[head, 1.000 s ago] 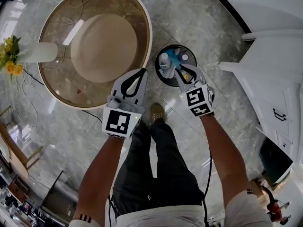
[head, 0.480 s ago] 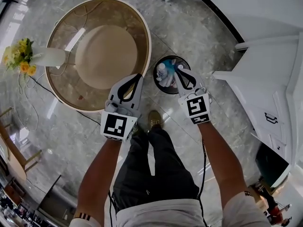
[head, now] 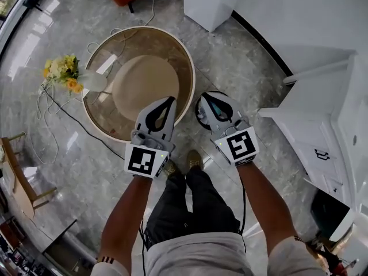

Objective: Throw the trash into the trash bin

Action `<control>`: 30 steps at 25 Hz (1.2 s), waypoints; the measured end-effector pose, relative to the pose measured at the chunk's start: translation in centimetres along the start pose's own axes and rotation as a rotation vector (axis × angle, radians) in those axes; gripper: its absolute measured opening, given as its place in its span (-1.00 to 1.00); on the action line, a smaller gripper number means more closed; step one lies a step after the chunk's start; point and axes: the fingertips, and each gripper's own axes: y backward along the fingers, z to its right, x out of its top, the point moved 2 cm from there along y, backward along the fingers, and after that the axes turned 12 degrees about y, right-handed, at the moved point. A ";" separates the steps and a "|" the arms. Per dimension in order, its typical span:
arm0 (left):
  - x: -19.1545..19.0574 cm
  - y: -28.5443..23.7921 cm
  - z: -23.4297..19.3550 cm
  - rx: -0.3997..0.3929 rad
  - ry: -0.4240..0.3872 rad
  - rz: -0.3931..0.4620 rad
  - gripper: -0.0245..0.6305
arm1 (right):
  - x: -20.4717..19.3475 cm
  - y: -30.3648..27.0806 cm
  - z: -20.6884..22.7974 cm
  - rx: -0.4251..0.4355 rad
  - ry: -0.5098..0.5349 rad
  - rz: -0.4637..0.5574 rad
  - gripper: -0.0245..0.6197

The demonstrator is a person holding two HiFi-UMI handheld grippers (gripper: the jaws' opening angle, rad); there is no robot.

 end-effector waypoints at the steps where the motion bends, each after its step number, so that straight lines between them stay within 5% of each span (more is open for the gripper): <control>1: 1.0 0.4 0.2 -0.006 -0.005 0.010 -0.93 | 1.3 -0.1 -0.2 0.010 -0.015 0.030 -0.92; 14: 13.9 7.8 4.4 -0.043 -0.091 0.122 -0.93 | 19.2 3.9 -3.5 0.110 -0.067 0.320 -0.92; 19: 18.0 10.4 6.0 -0.055 -0.084 0.205 -0.93 | 22.5 5.9 -5.1 0.126 -0.067 0.350 -0.92; 30: 20.7 13.1 9.3 -0.097 -0.113 0.220 -0.93 | 26.3 8.8 -5.7 0.110 -0.036 0.386 -0.92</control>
